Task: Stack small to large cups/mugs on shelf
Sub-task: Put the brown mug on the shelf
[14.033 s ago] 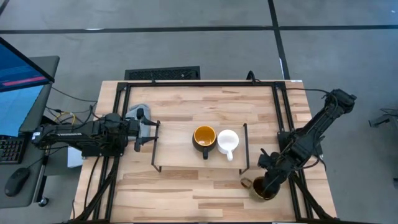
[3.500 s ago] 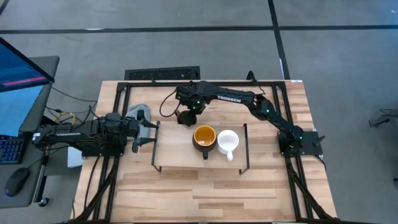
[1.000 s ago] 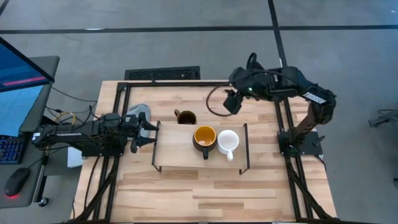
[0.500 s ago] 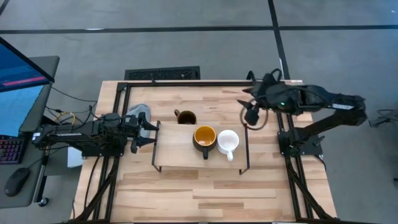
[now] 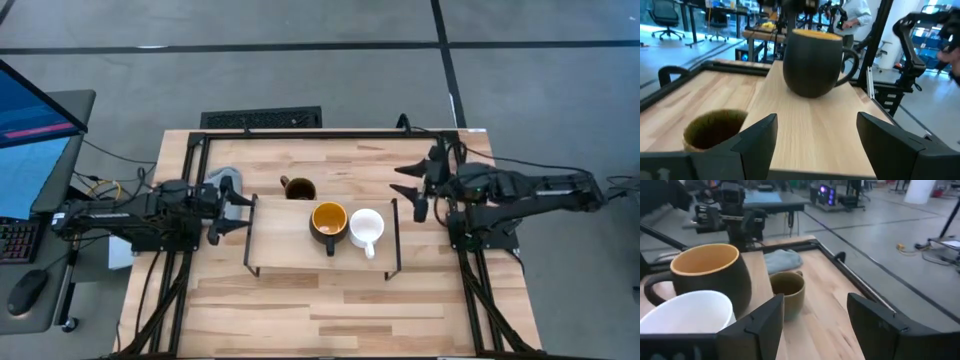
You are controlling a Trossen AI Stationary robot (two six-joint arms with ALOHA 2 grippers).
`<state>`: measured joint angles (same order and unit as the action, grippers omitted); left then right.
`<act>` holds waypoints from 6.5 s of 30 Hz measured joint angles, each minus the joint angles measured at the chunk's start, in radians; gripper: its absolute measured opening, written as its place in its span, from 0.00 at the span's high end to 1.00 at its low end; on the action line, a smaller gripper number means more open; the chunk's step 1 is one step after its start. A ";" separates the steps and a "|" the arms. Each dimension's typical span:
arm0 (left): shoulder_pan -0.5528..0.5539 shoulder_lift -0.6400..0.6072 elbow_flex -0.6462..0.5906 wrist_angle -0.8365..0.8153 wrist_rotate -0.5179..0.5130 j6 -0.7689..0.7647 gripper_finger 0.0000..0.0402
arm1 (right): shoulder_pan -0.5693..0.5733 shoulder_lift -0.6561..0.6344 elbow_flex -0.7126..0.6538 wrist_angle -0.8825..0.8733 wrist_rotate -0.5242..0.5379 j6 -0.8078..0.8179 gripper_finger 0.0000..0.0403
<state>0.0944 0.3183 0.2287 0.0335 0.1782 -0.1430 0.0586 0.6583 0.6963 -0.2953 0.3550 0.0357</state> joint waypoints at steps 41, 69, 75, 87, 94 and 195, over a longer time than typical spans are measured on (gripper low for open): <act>0.577 1.022 1.002 -1.027 0.120 0.798 0.34 | 0.000 -0.127 -0.375 0.333 -0.045 0.037 0.41; 0.497 1.250 1.020 -0.957 -0.277 0.681 0.34 | 0.000 -0.127 -0.374 0.276 -0.043 0.033 0.41; 0.450 1.250 1.020 -0.912 -0.307 0.753 0.34 | -0.006 -0.127 -0.374 0.252 -0.040 -0.057 0.41; 0.333 1.250 1.020 -0.895 -0.307 0.819 0.34 | -0.065 -0.127 -0.374 0.242 -0.040 -0.108 0.41; 0.290 1.250 1.020 -0.901 -0.306 0.821 0.34 | -0.068 -0.127 -0.374 0.242 -0.040 0.033 0.41; 0.280 1.398 1.019 -0.767 -0.326 1.105 0.35 | -0.068 -0.128 -0.375 0.214 0.013 0.089 0.41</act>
<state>0.3742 1.7164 1.2472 -0.7336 -0.1475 0.9616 -0.0093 0.5304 0.3218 -0.0815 0.3683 0.1242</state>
